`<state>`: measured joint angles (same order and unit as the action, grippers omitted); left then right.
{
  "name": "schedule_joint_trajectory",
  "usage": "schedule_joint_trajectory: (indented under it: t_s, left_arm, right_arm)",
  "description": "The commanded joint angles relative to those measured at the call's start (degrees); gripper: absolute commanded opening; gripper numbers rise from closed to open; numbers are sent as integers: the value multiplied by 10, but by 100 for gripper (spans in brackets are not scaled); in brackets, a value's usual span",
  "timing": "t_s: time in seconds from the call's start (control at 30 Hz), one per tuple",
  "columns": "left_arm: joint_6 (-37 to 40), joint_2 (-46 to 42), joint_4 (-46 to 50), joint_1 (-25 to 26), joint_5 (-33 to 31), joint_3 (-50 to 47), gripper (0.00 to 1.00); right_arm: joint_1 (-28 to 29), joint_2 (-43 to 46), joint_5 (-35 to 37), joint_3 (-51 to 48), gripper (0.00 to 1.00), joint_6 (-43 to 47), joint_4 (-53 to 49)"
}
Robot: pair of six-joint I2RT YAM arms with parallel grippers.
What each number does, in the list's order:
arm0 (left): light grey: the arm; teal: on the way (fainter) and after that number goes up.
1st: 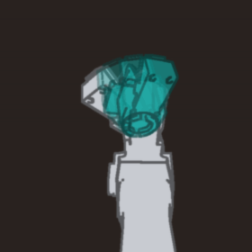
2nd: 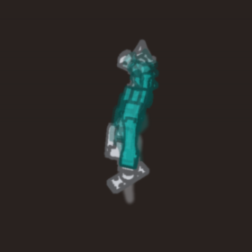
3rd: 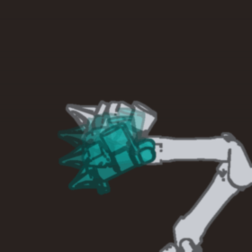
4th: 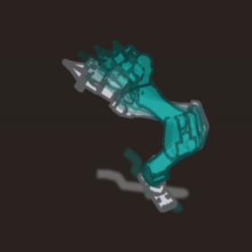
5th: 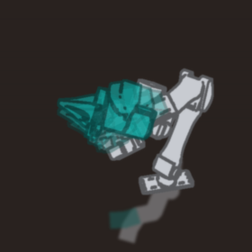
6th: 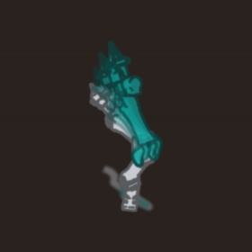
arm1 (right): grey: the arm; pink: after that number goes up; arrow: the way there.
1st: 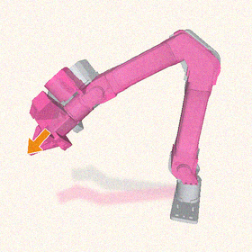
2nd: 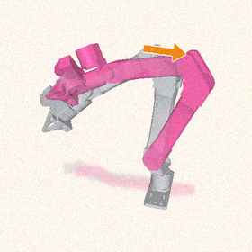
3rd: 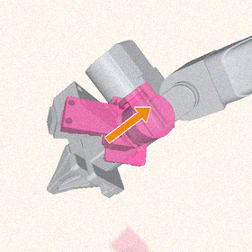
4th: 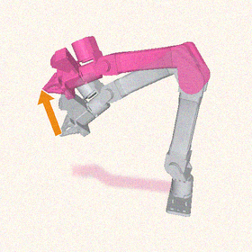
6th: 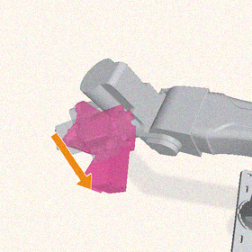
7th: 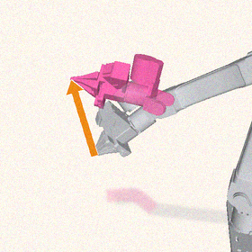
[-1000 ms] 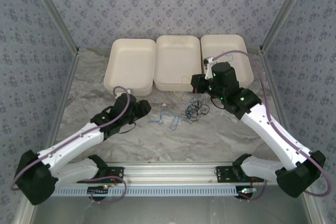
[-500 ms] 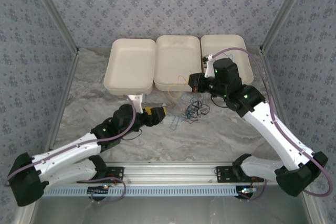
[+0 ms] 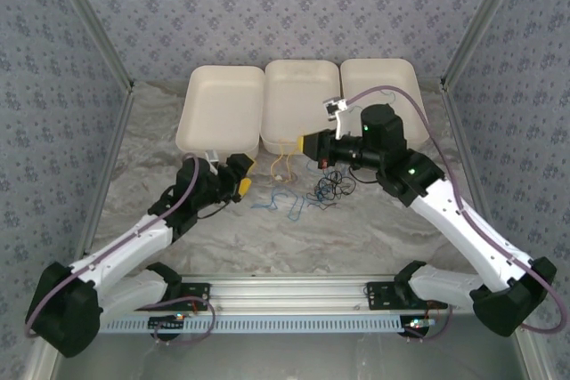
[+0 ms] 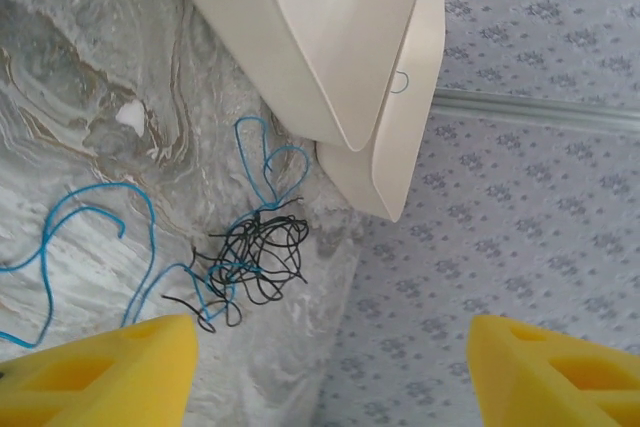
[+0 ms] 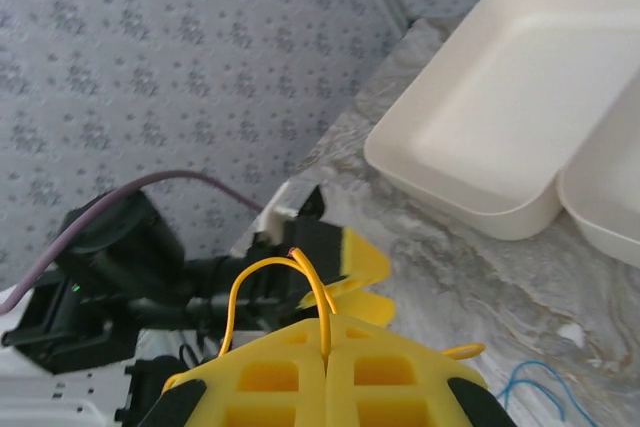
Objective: Untangle the cables
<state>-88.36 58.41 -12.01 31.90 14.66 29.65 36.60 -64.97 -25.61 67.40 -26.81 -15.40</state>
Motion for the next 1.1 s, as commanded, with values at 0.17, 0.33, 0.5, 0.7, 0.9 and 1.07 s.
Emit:
schedule_joint_trajectory:
  t_s: [0.17, 0.33, 0.5, 0.7, 0.9, 1.07]
  left_arm:
    - [-181, 27, -142, -4, 81, -4, 71]
    - [-210, 17, -151, -4, 83, -18, 66]
    - [-221, 8, -158, -4, 77, -24, 63]
    - [-230, -6, -155, -3, 73, -29, 55]
    - [-233, -23, -144, -3, 63, -27, 47]
    - [-236, -26, -146, -3, 58, -31, 31]
  right_arm:
    - [34, -47, -77, -16, 0, 32, 106]
    - [44, -87, -88, -16, 0, 31, 137]
    - [52, -107, -92, -21, 0, 17, 174]
    - [61, -124, -88, -21, 0, 14, 186]
    - [67, -131, -86, -25, 0, 10, 198]
    - [72, -131, -82, -33, 0, 7, 204]
